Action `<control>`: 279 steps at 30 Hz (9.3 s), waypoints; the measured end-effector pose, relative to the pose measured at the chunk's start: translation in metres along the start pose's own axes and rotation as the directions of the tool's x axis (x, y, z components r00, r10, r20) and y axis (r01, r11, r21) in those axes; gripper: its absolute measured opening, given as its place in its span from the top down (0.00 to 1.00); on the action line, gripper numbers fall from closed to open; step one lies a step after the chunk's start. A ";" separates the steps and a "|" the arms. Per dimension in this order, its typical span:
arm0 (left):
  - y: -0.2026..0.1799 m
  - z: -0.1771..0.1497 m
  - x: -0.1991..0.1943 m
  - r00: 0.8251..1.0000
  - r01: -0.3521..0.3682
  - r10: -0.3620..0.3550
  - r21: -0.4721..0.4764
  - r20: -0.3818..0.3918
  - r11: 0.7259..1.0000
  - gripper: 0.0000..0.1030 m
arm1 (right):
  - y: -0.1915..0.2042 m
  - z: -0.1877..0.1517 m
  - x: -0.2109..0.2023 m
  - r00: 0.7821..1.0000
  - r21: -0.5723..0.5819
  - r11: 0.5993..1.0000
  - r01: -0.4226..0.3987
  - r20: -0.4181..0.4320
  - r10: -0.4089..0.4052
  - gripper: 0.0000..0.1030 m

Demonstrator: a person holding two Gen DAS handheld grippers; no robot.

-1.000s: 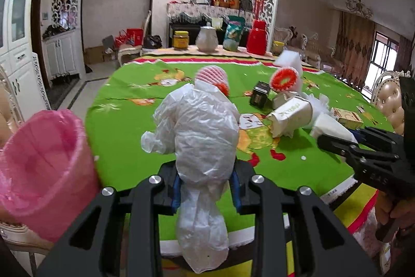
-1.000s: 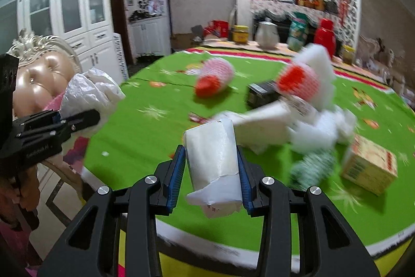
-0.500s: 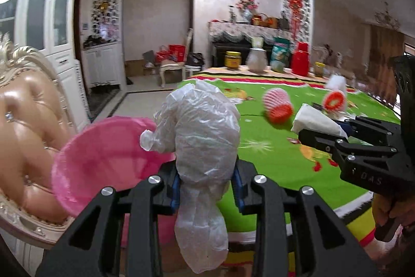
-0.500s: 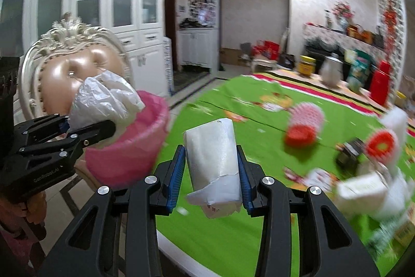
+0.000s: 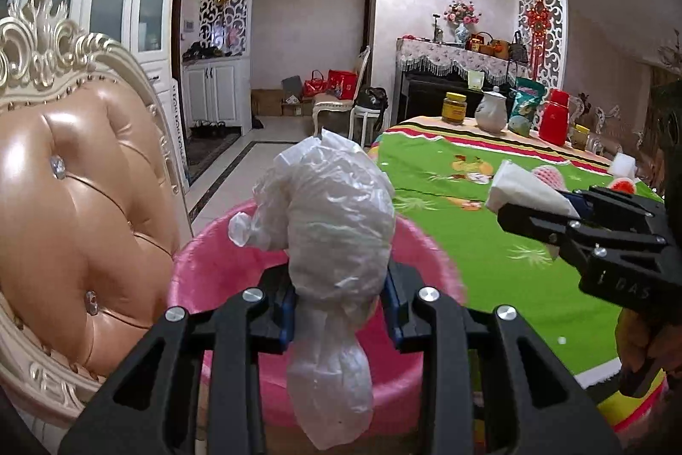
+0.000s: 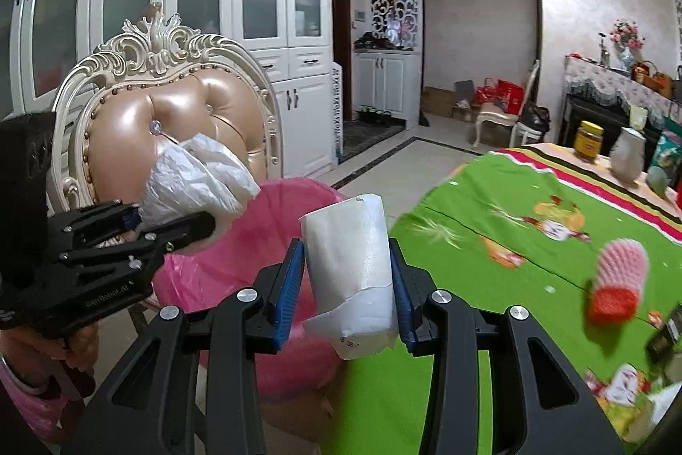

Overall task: Collect trash
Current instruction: 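Open the left tool over the pink bin while the right tool drops the tissue in, then move both tools back over the table toward the remaining trash, then grasp the white paper cup with the left tool while the right tool grasps the striped cloth, then carry the paper cup and striped cloth over the pink bin with both tools, then open both tools to drop the cup and cloth into the pink bin, then grasp the white foam strip with the right tool while the left tool grasps the white tissue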

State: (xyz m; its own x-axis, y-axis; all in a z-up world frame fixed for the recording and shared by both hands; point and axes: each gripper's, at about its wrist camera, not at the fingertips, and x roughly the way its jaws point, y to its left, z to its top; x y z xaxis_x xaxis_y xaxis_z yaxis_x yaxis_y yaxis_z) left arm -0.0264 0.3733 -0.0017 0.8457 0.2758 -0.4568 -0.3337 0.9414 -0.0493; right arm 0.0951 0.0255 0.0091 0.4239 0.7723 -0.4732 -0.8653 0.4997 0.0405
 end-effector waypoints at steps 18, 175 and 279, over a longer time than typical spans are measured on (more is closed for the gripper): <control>0.042 -0.014 0.002 0.990 -0.140 0.139 0.024 0.007 0.990 0.12 | -0.006 0.001 0.027 0.997 0.066 0.995 -0.071 -0.012 0.072 0.33; -0.030 -0.001 0.004 0.992 -0.123 0.124 -0.026 0.022 0.992 0.17 | -0.035 -0.033 -0.063 0.993 0.043 0.992 0.115 -0.011 -0.114 0.71; -0.472 -0.035 0.143 0.814 0.522 -0.380 0.266 -0.440 0.810 0.71 | -0.270 -0.179 -0.283 0.777 0.439 0.654 0.616 -0.202 -0.596 0.47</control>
State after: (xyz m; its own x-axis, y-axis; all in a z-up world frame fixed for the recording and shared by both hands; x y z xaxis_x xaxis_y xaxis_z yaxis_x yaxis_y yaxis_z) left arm 0.2378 -0.0387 -0.0751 0.6313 -0.2185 -0.7441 0.2818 0.9585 -0.0424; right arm 0.1607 -0.3980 -0.0258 0.7912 0.2233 -0.5694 -0.1875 0.9747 0.1218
